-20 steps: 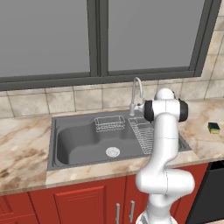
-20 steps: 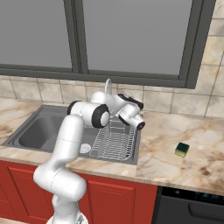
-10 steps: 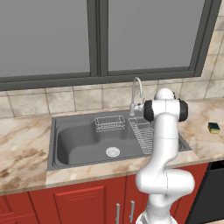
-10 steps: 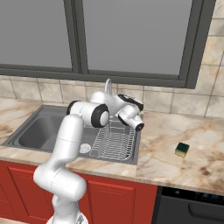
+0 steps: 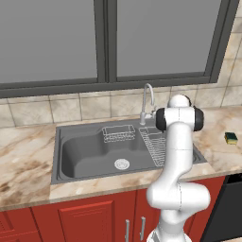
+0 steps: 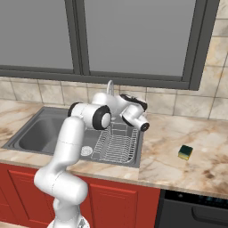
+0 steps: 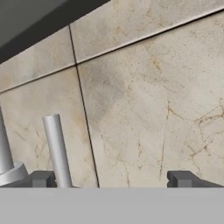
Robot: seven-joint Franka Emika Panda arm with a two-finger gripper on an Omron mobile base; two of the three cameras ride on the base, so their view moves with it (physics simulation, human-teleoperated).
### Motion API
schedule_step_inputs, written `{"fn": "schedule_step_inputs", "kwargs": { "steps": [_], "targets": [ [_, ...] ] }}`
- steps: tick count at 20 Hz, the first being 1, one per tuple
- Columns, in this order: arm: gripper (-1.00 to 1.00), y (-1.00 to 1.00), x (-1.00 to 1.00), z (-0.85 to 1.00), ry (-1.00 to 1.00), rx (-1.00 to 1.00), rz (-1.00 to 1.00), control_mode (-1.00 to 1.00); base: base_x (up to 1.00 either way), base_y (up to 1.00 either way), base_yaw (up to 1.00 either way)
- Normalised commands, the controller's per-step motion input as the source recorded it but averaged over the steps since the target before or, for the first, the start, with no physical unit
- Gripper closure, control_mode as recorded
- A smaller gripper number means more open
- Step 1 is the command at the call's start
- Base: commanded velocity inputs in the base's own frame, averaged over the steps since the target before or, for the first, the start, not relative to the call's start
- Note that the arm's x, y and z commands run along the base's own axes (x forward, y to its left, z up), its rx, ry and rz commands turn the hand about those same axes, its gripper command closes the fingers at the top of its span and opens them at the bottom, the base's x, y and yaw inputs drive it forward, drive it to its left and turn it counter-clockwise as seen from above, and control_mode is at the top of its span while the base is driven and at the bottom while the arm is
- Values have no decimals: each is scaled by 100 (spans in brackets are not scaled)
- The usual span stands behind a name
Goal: Soak the sponge with water for a few seconds and then drop it inside the sink.
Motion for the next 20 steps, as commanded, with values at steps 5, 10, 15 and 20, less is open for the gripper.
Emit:
{"fn": "schedule_step_inputs", "kwargs": {
  "steps": [5, 10, 15, 20],
  "targets": [
    [-100, -24, 4, 0, 11, 2, -4, -100, 0, 0, 0],
    [-100, -12, 16, -7, 7, 0, -6, -100, 0, 0, 0],
    [-100, -16, 23, -27, 4, 0, -7, -100, 0, 0, 0],
    [-100, -20, 28, -33, 0, 0, -4, -100, 0, 0, 0]
  ]
}}
